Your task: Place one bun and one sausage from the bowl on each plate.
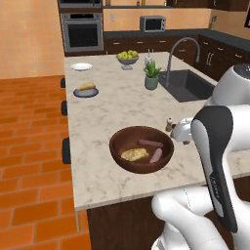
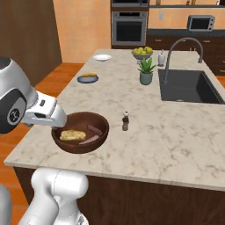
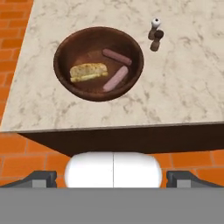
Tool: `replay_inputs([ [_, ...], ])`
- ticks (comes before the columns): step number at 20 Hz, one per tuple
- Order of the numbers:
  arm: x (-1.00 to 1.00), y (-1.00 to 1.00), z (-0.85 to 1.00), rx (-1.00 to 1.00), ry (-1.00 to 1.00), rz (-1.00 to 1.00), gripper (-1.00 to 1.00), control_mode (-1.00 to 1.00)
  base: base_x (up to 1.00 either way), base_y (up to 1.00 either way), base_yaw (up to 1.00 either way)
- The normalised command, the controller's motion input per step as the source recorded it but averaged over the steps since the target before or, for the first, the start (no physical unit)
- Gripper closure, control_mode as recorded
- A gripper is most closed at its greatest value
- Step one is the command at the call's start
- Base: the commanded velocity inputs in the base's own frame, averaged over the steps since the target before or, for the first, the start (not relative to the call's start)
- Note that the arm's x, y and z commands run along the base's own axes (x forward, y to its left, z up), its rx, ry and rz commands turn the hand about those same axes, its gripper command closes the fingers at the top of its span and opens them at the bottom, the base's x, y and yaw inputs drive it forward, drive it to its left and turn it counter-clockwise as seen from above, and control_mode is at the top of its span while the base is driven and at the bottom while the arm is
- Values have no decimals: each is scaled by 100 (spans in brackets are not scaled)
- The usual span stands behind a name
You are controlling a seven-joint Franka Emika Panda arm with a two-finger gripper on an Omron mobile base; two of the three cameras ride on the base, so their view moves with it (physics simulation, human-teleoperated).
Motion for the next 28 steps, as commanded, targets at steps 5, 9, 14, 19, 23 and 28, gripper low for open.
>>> replay_inputs([
  [5,55,9,-28,2,0,-7,-100,-100,0,0,0],
  [9,67,6,-56,3,0,-25,-100,-100,0,0,0],
  [14,66,0,-75,7,0,-22,-100,-100,0,0,0],
  [19,65,-1,-60,3,0,-8,-100,-100,0,0,0],
  [23,56,0,-48,1,1,-1,-100,-100,0,0,0],
  [28,52,0,-37,0,3,-1,-100,-100,0,0,0],
])
